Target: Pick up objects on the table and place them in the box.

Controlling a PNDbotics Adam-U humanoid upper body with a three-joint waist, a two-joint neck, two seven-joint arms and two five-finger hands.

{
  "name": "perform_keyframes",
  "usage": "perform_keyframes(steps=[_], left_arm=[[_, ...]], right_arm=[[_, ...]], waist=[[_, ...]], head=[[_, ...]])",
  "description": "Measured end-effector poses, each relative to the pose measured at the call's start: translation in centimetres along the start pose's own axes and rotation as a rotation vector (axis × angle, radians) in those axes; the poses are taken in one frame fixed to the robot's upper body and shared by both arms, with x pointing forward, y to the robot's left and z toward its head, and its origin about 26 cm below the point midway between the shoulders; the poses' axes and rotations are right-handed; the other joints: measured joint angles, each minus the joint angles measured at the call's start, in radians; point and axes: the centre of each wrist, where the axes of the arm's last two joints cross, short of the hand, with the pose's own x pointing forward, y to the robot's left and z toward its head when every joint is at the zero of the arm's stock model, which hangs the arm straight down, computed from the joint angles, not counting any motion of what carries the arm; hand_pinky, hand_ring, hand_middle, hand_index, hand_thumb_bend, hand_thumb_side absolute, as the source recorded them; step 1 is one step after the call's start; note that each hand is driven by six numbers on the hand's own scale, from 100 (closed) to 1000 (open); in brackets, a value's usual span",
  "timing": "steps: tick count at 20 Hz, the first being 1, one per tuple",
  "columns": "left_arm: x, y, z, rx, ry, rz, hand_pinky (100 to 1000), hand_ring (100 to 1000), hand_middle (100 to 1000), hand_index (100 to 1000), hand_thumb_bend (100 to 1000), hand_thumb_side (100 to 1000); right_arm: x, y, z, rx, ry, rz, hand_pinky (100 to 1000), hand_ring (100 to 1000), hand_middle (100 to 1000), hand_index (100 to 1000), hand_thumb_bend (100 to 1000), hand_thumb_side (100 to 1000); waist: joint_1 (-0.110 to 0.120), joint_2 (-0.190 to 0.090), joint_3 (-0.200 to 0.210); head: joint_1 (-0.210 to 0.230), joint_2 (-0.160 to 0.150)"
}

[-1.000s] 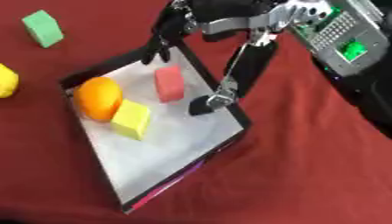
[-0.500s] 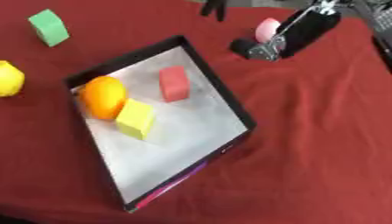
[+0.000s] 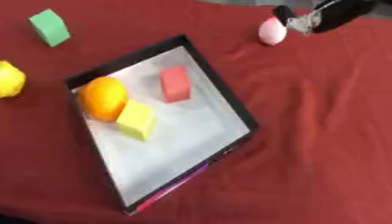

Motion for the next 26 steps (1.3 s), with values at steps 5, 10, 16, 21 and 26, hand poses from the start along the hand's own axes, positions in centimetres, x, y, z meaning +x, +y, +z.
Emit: perform_keyframes(steps=[5,10,16,21,26], left_arm=[[0.3,-0.4,-0.1,-0.017,-0.005,0.012,643,854,681,742,334,623],[0.6,-0.9,-0.3,-0.033,-0.014,0.027,644,855,681,742,334,624],[0.8,-1.4,-0.3,-0.047,-0.015,0.041,644,855,681,742,331,625],[0.9,-1.5,-0.3,-0.053,-0.015,0.044,644,856,680,742,331,626],[1.0,-1.8,-0.4,-0.064,-0.020,0.051,645,856,679,742,331,626]], right_arm=[[-2.4,0.8,0.8,-0.020,0.104,-0.024,906,880,836,953,100,182],[-4.6,1.4,1.2,-0.075,0.190,-0.049,925,920,884,957,100,213],[-6.3,2.5,1.5,-0.019,0.215,0.000,922,913,873,936,100,288],[-7.2,3.0,2.0,0.008,0.238,-0.003,916,898,863,936,140,230],[-7.6,3.0,2.3,-0.006,0.264,0.008,916,893,863,938,166,194]], waist=[[-0.002,0.015,0.016],[-0.009,0.029,0.032],[-0.013,0.041,0.044],[-0.018,0.043,0.049],[-0.022,0.052,0.058]], head=[[-0.016,-0.014],[-0.027,-0.030],[-0.029,-0.039],[-0.029,-0.046],[-0.030,-0.055]])
